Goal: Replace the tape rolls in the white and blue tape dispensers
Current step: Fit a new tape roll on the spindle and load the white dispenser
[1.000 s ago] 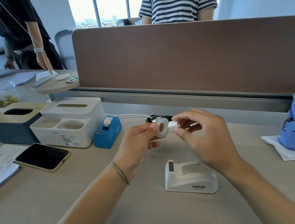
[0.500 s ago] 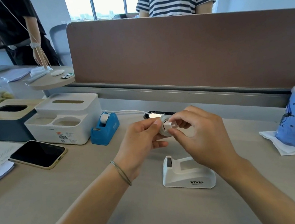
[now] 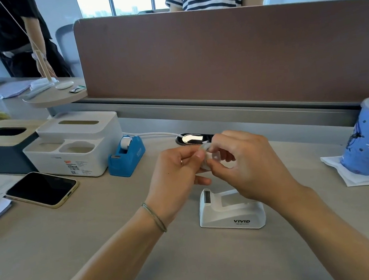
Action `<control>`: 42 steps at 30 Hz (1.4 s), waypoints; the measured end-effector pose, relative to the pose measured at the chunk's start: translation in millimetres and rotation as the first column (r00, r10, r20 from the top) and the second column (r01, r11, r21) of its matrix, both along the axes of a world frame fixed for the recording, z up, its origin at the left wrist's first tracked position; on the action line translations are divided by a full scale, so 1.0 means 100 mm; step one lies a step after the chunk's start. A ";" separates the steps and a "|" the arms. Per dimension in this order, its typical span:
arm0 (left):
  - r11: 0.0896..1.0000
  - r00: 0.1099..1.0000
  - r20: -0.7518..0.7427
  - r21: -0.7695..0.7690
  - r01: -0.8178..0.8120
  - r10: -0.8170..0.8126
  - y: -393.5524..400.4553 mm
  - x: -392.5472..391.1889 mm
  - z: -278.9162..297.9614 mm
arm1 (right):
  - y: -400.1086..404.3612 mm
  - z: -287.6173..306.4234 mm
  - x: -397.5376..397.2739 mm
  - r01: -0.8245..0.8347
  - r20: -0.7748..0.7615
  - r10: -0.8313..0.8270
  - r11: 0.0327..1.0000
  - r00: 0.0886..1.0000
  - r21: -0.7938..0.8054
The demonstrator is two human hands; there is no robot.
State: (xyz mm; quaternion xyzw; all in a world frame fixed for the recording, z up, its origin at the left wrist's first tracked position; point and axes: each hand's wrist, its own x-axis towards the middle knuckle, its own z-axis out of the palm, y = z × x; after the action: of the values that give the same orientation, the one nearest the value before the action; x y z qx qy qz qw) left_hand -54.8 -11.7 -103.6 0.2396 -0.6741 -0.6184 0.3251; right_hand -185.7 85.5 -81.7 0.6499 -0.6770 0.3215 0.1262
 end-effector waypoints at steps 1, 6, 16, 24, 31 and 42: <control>1.000 1.000 -0.009 0.026 0.009 -0.009 0.00 0.00 0.01 | -0.01 0.00 -0.02 -0.005 0.038 0.005 1.000 0.999 -0.004; 0.976 0.994 -0.077 0.197 0.093 -0.079 -0.02 0.04 0.07 | 0.00 0.04 -0.03 0.065 0.304 -0.051 0.997 0.951 -0.037; 0.997 0.995 -0.077 0.038 0.062 -0.059 -0.06 0.08 0.12 | 0.00 0.09 -0.11 -0.096 0.723 -0.006 0.990 0.691 0.100; 0.999 0.993 -0.120 -0.018 -0.027 0.025 -0.01 0.05 0.08 | -0.02 0.05 -0.04 0.015 0.641 -0.037 0.999 0.766 0.041; 0.973 0.987 -0.106 -0.188 -0.136 0.118 0.00 0.06 0.11 | -0.01 0.07 -0.04 0.044 0.600 -0.029 0.999 0.800 -0.009; 0.970 0.985 -0.137 -0.204 -0.135 0.108 0.02 0.07 0.11 | 0.00 0.04 0.02 0.060 0.555 -0.030 0.997 0.831 -0.037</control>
State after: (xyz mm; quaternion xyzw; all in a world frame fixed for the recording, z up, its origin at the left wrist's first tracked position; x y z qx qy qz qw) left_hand -48.2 -9.2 -92.2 0.2049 -0.6987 -0.5356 0.4277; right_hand -183.8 85.1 -77.5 0.5092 -0.6908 0.5108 -0.0505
